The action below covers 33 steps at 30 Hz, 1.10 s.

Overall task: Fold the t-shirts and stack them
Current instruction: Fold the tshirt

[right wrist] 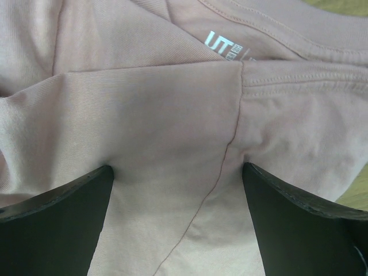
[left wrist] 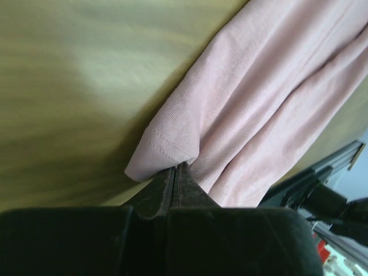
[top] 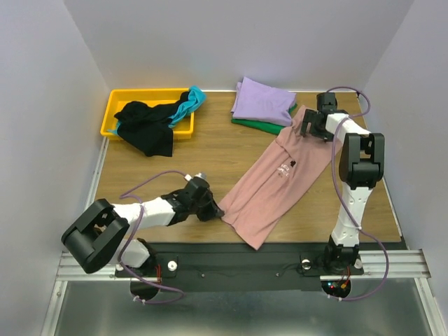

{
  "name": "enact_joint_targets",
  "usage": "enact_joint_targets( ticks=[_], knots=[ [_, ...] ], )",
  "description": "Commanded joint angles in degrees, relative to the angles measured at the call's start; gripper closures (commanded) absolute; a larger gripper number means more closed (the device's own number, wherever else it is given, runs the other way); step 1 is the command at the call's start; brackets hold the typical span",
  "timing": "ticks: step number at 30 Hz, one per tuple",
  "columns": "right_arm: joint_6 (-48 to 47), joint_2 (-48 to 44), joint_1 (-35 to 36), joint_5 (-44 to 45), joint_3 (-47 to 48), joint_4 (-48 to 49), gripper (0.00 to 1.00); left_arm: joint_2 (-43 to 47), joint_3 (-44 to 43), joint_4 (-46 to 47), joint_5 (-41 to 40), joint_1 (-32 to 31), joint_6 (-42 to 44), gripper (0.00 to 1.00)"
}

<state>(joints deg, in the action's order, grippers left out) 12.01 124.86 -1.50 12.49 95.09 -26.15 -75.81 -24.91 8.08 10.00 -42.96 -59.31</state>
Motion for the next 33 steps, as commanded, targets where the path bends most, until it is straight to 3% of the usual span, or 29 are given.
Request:
enact_joint_targets(
  ticks=[1, 8, 10, 15, 17, 22, 24, 28, 33],
  knots=[
    [-2.79, 0.57, -1.14, 1.92, -2.27, -0.83, 0.0, -0.48, -0.05, -7.28, -2.17, -8.78, -5.18, 1.0],
    [1.69, -5.5, -1.14, -1.93, -5.09, -1.09, 0.0, 4.7, 2.22, -7.29, -9.11, -22.68, -18.19, 1.0],
    [3.71, -7.42, -1.05, -4.14, -6.31, -1.53, 0.0, 5.06, 2.32, -6.5, -9.56, -25.32, -18.91, 0.94],
    [4.51, -20.42, 4.02, -3.81, -11.5, -2.93, 0.0, 6.72, 0.39, -7.9, -14.83, -26.56, -17.6, 0.17],
    [5.21, -26.99, 7.19, -1.34, -15.08, -4.51, 0.0, 9.52, 0.38, -10.69, -16.58, -26.56, -17.68, 0.02],
    [10.74, -37.92, 22.12, 1.83, -25.2, -8.21, 0.0, 16.56, -0.05, -20.36, -22.82, -26.47, -17.68, 0.01],
    [15.57, -41.08, 32.66, 6.03, -28.89, -9.79, 0.0, 19.38, -0.14, -23.01, -25.29, -26.3, -16.72, 0.01],
    [23.99, -46.45, 54.25, 6.76, -37.85, -11.29, 0.0, 22.72, 1.43, -21.62, -24.24, -26.21, -14.17, 0.01],
    [29.64, -46.9, 72.05, 4.04, -39.45, -17.96, 0.0, 20.89, 2.85, -17.75, -20.99, -26.21, -11.1, 0.01]
  ],
)
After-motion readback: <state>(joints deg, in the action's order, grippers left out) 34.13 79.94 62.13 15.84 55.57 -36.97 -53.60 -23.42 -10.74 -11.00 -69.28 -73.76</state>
